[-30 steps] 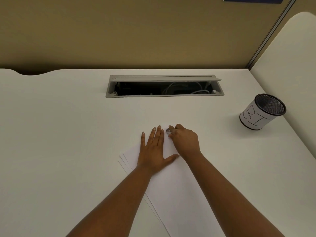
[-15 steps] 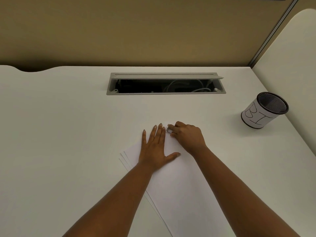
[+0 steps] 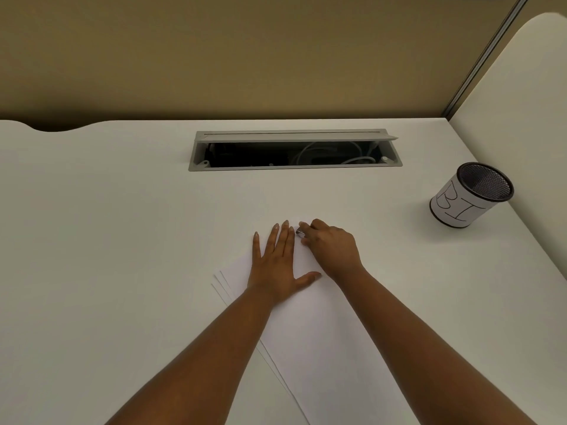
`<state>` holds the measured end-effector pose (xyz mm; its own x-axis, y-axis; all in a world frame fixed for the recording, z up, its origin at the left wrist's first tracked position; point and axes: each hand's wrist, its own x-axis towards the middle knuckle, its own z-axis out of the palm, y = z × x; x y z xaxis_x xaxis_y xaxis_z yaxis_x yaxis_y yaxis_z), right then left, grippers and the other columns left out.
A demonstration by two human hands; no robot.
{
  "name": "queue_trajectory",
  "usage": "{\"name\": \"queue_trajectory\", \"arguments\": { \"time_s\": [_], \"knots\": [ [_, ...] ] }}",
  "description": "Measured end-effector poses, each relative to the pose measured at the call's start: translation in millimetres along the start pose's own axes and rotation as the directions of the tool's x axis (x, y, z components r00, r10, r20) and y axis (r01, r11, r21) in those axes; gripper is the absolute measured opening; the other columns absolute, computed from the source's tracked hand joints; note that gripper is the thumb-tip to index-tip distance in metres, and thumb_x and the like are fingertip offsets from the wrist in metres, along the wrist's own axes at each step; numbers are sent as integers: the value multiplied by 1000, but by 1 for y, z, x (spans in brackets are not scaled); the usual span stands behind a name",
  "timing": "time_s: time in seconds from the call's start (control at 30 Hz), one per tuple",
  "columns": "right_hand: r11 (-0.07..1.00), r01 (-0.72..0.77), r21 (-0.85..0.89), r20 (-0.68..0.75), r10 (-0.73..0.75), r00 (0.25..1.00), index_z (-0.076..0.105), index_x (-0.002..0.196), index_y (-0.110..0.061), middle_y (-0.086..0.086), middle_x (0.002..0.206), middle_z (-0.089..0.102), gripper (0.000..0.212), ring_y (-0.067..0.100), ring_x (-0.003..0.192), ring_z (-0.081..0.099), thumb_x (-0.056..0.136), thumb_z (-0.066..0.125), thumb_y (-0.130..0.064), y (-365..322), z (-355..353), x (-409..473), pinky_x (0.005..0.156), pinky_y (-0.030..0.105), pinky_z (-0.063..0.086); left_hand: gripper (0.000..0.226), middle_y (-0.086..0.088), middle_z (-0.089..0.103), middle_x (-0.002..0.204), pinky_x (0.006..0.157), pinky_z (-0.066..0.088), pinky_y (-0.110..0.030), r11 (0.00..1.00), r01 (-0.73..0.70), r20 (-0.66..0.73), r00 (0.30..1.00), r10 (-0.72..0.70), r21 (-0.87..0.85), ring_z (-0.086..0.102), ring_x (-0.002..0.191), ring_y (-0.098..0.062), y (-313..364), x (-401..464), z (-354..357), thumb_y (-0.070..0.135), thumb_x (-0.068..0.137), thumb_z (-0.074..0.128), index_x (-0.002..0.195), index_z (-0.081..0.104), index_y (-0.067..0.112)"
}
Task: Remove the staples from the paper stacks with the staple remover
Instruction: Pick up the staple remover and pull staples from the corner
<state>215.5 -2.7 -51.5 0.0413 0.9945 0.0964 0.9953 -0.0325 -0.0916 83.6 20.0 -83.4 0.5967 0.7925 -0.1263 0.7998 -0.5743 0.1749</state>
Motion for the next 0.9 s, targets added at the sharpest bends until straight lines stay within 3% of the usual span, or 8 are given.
{"name": "queue_trajectory", "arguments": {
  "time_s": [0.1, 0.23, 0.4, 0.5, 0.67, 0.7, 0.83, 0.9],
  "knots": [
    [997, -80, -3, 51, 80, 995, 51, 124, -16, 5, 114, 60, 32, 27, 87, 64, 97, 37, -26, -6, -3, 6, 61, 28, 39, 98, -3, -18, 156, 112, -16, -51, 1000, 0, 2, 1000, 0, 14, -18, 143, -20, 0, -1, 0, 78, 72, 9, 144, -16, 16],
    [977, -208, 40, 96, 203, 974, 61, 105, -9, 9, 106, 63, 29, 26, 90, 64, 98, 38, -23, -13, -8, 14, 64, 27, 39, 109, -4, -19, 156, 113, -14, -52, 999, -4, 22, 1000, 3, 40, -18, 143, -21, 1, -1, -3, 80, 56, -13, 144, -16, 16],
    [915, -375, 153, 166, 350, 922, 65, 108, -11, 8, 107, 67, 33, 24, 94, 64, 96, 41, -32, -15, -10, 18, 72, 27, 46, 128, -3, -19, 156, 111, -16, -52, 1000, 2, 28, 1000, -2, 18, -18, 143, -21, 2, 0, -4, 81, 36, -37, 144, -16, 16],
    [854, -453, 257, 211, 407, 888, 64, 113, -11, 9, 110, 68, 35, 25, 99, 63, 94, 47, -35, -13, -13, 19, 79, 29, 48, 121, -3, -18, 156, 112, -15, -53, 1000, 3, 21, 1000, -3, 17, -17, 143, -21, 2, 0, -3, 83, 44, -27, 144, -16, 17],
    [721, -498, 482, 230, 444, 866, 72, 97, -11, 12, 92, 72, 30, 28, 85, 65, 90, 53, -33, -9, -12, 15, 68, 28, 43, 114, -2, -17, 156, 111, -18, -50, 1000, 1, -2, 1000, -1, 4, -17, 143, -19, 1, 0, 0, 88, 56, -12, 144, -16, 17],
    [675, -504, 538, 237, 453, 859, 72, 98, -13, 11, 87, 72, 28, 28, 79, 66, 89, 54, -33, -8, -11, 13, 66, 28, 46, 111, -2, -17, 156, 111, -19, -50, 1000, -1, -7, 1000, 1, -9, -17, 143, -18, 0, 0, 1, 88, 59, -4, 144, -16, 17],
    [304, -540, 785, 325, 539, 777, 72, 96, -16, -1, 59, 63, 22, 15, 45, 59, 86, 61, -32, 1, -6, 1, 47, 25, 52, 100, 0, -15, 157, 112, -17, -48, 997, -19, -24, 1000, 18, -70, -16, 144, -16, -4, -1, 3, 80, 74, 29, 145, -13, 23],
    [260, -543, 799, 348, 536, 769, 73, 93, -17, -3, 57, 61, 21, 11, 41, 57, 85, 62, -33, 4, -4, -2, 45, 25, 53, 97, 0, -14, 157, 112, -17, -48, 995, -42, -31, 999, 39, -93, -14, 144, -16, -7, 0, 2, 78, 74, 34, 145, -10, 29]
  ]
}}
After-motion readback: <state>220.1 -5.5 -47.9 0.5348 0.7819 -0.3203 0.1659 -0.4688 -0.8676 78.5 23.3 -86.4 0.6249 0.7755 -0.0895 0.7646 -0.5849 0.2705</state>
